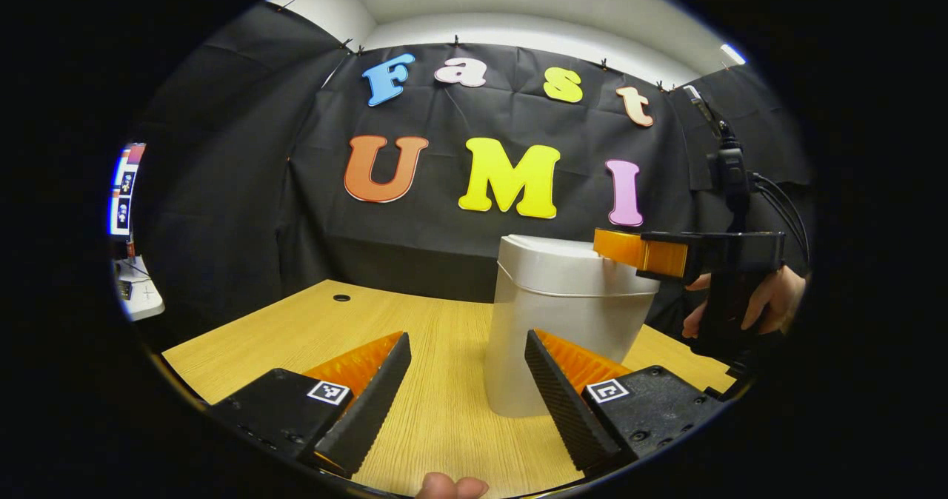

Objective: Press the lid of the desktop garbage bin to open it, pick up the crumpled paper on the desktop and throw it into the bin, then pick up the pop can on the desktop and drop it into the bin, and finally close the garbage bin lid.

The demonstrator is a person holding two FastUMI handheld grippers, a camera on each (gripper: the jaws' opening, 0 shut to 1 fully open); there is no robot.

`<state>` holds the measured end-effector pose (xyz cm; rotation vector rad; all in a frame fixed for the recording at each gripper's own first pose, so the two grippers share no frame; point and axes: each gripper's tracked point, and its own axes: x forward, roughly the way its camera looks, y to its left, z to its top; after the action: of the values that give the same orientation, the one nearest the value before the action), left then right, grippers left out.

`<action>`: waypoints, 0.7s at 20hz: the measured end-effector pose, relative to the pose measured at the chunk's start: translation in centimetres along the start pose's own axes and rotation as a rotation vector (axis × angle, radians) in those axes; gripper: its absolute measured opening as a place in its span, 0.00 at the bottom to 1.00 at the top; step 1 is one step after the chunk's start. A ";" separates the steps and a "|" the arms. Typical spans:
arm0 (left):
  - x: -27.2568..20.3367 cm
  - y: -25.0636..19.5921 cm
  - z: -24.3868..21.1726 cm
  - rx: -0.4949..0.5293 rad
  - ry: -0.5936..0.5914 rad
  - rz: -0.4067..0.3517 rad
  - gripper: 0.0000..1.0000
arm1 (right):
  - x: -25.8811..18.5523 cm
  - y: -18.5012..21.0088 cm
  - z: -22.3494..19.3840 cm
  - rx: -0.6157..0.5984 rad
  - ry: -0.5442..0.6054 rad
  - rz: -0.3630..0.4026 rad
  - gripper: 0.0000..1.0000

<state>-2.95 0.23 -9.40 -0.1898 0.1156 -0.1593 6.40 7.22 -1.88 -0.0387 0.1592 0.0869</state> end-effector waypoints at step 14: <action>0.5 -2.3 2.6 0.073 -0.056 0.026 0.99 | -9.9 -7.2 3.6 0.071 -0.311 -0.177 0.96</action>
<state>-2.45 -1.64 -6.46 -0.1201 0.0565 -0.1325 -2.08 -0.60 3.46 0.0319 -0.1522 -0.0897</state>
